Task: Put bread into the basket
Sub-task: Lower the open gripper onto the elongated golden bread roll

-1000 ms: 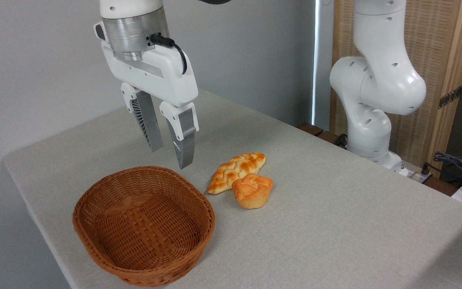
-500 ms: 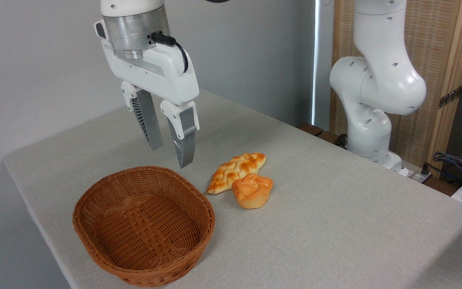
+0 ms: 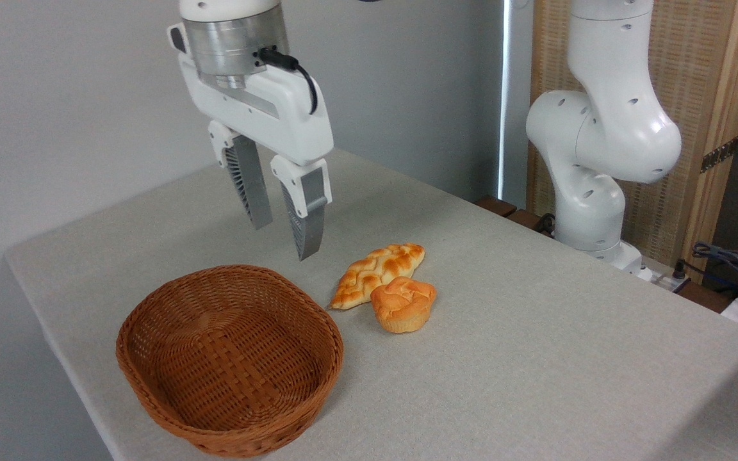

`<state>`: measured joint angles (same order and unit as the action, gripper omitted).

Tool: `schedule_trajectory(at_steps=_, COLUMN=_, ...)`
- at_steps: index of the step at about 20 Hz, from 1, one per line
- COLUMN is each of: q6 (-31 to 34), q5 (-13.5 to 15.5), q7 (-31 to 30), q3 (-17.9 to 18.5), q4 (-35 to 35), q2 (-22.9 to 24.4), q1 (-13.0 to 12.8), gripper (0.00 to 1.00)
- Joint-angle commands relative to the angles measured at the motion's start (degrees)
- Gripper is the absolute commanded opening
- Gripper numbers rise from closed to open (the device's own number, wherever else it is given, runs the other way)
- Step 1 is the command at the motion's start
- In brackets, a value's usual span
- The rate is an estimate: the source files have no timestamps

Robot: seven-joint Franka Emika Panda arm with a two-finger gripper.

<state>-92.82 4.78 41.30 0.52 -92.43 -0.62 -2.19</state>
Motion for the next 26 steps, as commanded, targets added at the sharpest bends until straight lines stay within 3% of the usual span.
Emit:
schedule_trajectory(at_steps=1, q6=0.6, q5=3.2, q7=4.7, q3=-0.3, q4=-6.8, q2=5.2, q1=1.3, gripper=1.00)
schedule_trajectory(at_steps=5, q6=0.3, q5=4.2, q7=4.7, q3=-4.4, q4=-10.7, q2=6.1, q1=1.7, gripper=1.00)
schedule_trajectory(at_steps=10, q6=-7.5, q5=4.2, q7=4.8, q3=-10.0, q4=-20.5, q2=11.5, q1=5.2, gripper=1.00)
schedule_trajectory(at_steps=15, q6=-8.9, q5=3.8, q7=6.2, q3=-13.4, q4=-25.9, q2=12.6, q1=5.2, gripper=1.00)
schedule_trajectory(at_steps=26, q6=-9.2, q5=3.8, q7=5.4, q3=-14.0, q4=-34.8, q2=12.1, q1=5.1, gripper=1.00)
